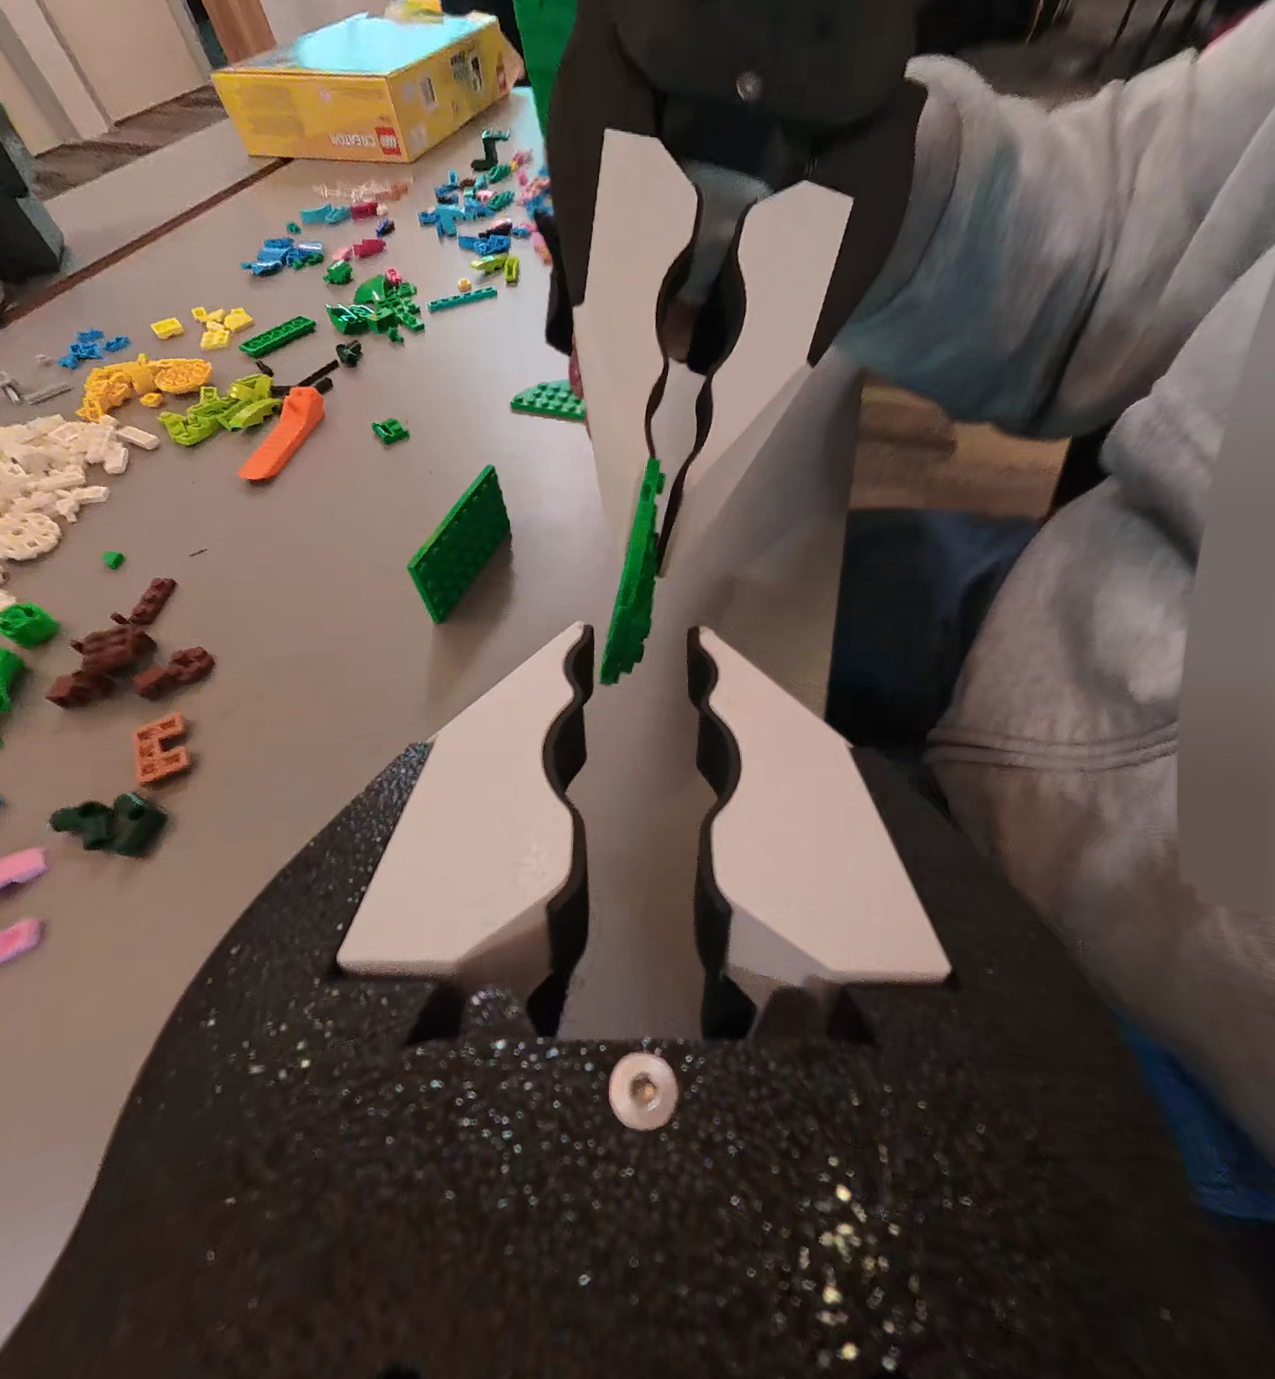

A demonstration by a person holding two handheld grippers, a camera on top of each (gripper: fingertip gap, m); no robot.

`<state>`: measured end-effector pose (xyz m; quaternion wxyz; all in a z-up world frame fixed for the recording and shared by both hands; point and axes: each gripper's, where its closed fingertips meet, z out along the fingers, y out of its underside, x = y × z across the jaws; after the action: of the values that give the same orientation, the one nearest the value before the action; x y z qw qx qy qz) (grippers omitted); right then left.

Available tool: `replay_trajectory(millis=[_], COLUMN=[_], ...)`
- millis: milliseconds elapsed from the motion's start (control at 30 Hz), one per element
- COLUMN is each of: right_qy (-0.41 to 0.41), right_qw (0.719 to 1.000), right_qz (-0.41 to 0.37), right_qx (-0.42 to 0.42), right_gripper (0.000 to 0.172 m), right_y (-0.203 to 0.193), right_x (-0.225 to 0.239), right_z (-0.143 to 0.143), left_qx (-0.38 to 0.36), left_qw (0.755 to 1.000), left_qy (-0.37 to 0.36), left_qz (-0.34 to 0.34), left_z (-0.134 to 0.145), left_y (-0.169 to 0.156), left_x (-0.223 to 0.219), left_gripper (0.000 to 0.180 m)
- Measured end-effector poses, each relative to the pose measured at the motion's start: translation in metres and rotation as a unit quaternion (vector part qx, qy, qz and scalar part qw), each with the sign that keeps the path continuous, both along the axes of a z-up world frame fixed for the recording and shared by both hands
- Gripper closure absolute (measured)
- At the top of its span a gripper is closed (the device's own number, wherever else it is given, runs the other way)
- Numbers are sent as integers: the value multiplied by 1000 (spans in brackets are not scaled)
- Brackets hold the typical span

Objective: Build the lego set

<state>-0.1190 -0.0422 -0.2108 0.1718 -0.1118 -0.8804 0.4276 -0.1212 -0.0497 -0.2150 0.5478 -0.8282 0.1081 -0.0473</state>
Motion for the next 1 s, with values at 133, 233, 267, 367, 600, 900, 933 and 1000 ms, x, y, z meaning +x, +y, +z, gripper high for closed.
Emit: replay_trajectory(millis=[133,233,267,367,600,900,933,1000], right_qy=[-9,11,21,28,-65,-59,-54,-45], right_qw=[1000,1000,999,996,993,996,996,997], right_qz=[-4,-23,-35,-90,-102,-70,-65,-55], right_qx=[8,7,2,-2,14,-14,-14,-12], right_gripper=[168,165,151,115,107,130,133,140], right_y=[5,13,18,46,68,50,47,41], right_x=[-2,-8,-12,-27,-42,-49,-48,-47], right_z=[-4,-2,2,7,-26,-13,-11,-8], left_qx=[-4,-17,-22,-11,-17,-31,-21,-9], left_qw=[997,997,998,1000,995,994,994,993], left_qy=[76,78,62,13,-85,-85,-88,-94], left_qz=[-8,-11,-7,-14,-52,-63,-67,-74], left_z=[-1,-3,-4,-4,-10,-18,-14,-9], left_y=[10,15,17,21,37,43,43,42], left_x=[-3,-8,-12,-25,-49,-50,-48,-44], left_gripper=[174,175,175,175,175,175,175,175])
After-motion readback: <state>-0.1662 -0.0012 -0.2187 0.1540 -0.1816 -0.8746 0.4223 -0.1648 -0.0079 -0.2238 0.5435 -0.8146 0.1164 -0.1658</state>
